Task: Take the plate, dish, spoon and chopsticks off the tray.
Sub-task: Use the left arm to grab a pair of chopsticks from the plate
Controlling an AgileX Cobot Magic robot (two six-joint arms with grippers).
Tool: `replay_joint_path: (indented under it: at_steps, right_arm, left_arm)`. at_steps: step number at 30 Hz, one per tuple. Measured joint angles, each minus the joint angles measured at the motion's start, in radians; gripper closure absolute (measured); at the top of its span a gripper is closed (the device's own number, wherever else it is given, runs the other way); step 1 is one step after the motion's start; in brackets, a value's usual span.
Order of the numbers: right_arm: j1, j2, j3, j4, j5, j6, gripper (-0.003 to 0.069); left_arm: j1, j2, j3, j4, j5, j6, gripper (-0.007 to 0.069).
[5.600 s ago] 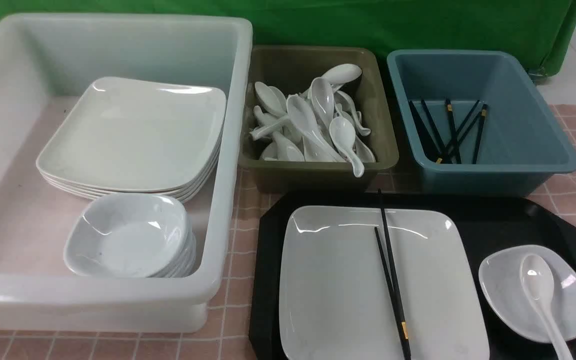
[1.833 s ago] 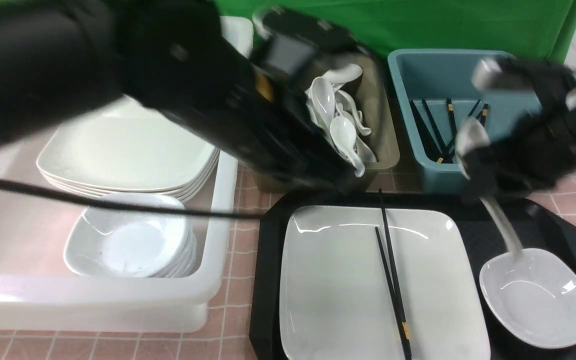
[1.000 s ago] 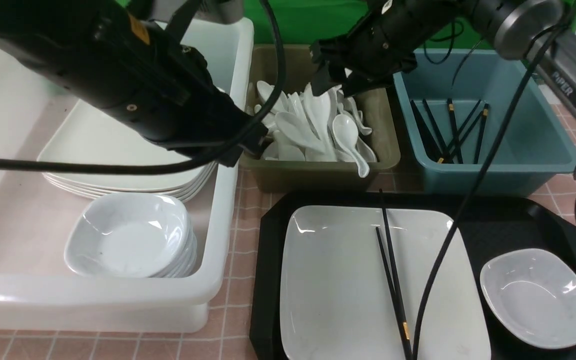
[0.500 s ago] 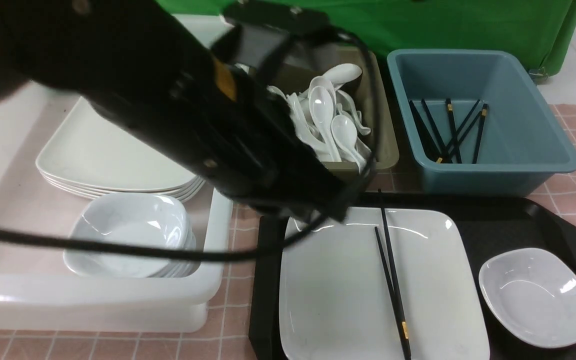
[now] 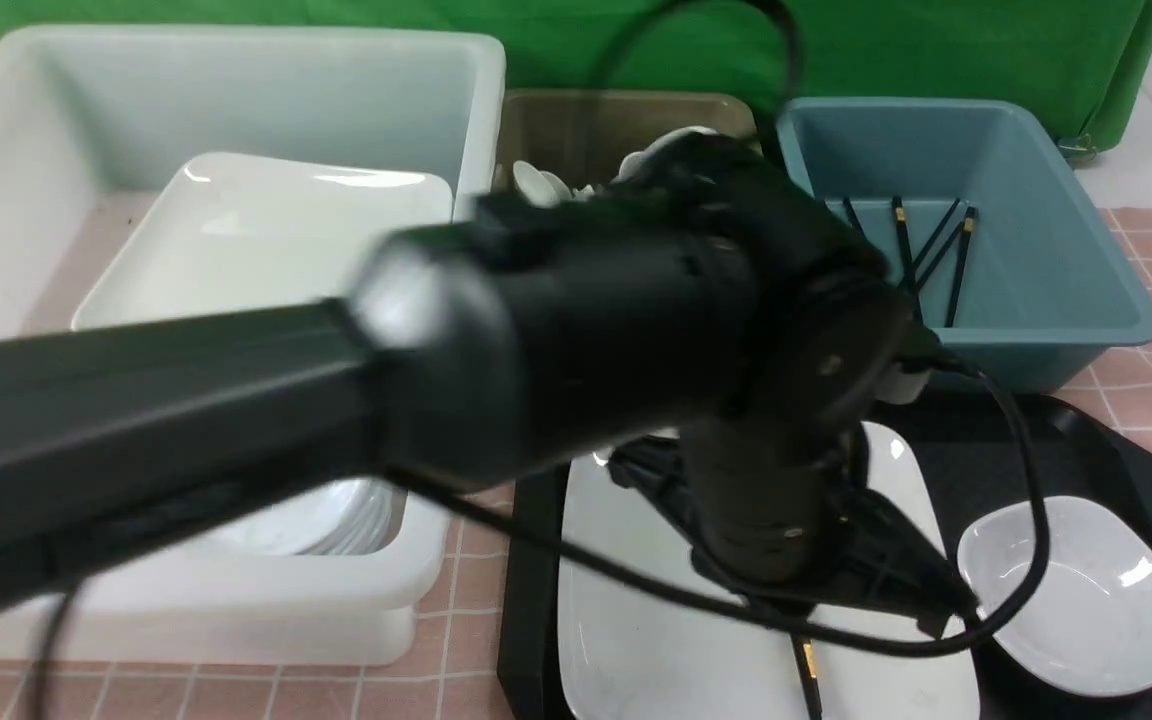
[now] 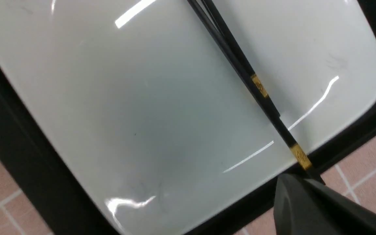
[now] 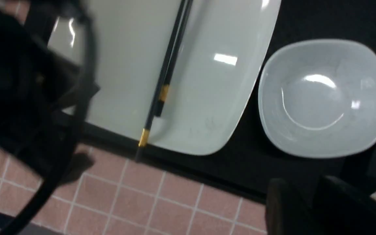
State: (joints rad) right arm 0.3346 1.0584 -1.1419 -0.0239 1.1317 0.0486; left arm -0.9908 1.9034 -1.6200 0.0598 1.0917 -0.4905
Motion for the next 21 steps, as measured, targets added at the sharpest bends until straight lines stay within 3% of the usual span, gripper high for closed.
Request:
replay_joint_path:
  at_steps: [8,9,10,11,16,21]
  right_arm:
    - [0.000,-0.198,0.067,0.000,0.001,0.021,0.0451]
    - [0.000,-0.231,0.070,0.000,0.001,0.022,0.0449]
    - [0.000,-0.235,0.071,0.000,0.001,0.023,0.0448]
    - [0.000,-0.260,0.071,-0.001,0.001,0.024,0.0445]
    - [0.000,-0.280,0.072,-0.002,0.001,0.024,0.0441]
    - [0.000,-0.280,0.073,-0.003,0.001,0.022,0.0436]
  left_arm:
    - [0.000,0.181,-0.108,-0.005,0.028,-0.063,0.0469]
    - [0.000,0.205,-0.112,-0.009,0.014,-0.072,0.0399]
    - [0.000,0.207,-0.113,-0.010,0.010,-0.073,0.0391]
    - [0.000,0.222,-0.117,-0.020,-0.006,-0.081,0.0316]
    - [0.000,0.239,-0.119,-0.034,-0.055,-0.090,0.0151]
    - [0.000,0.277,-0.120,-0.034,-0.065,-0.110,0.0113]
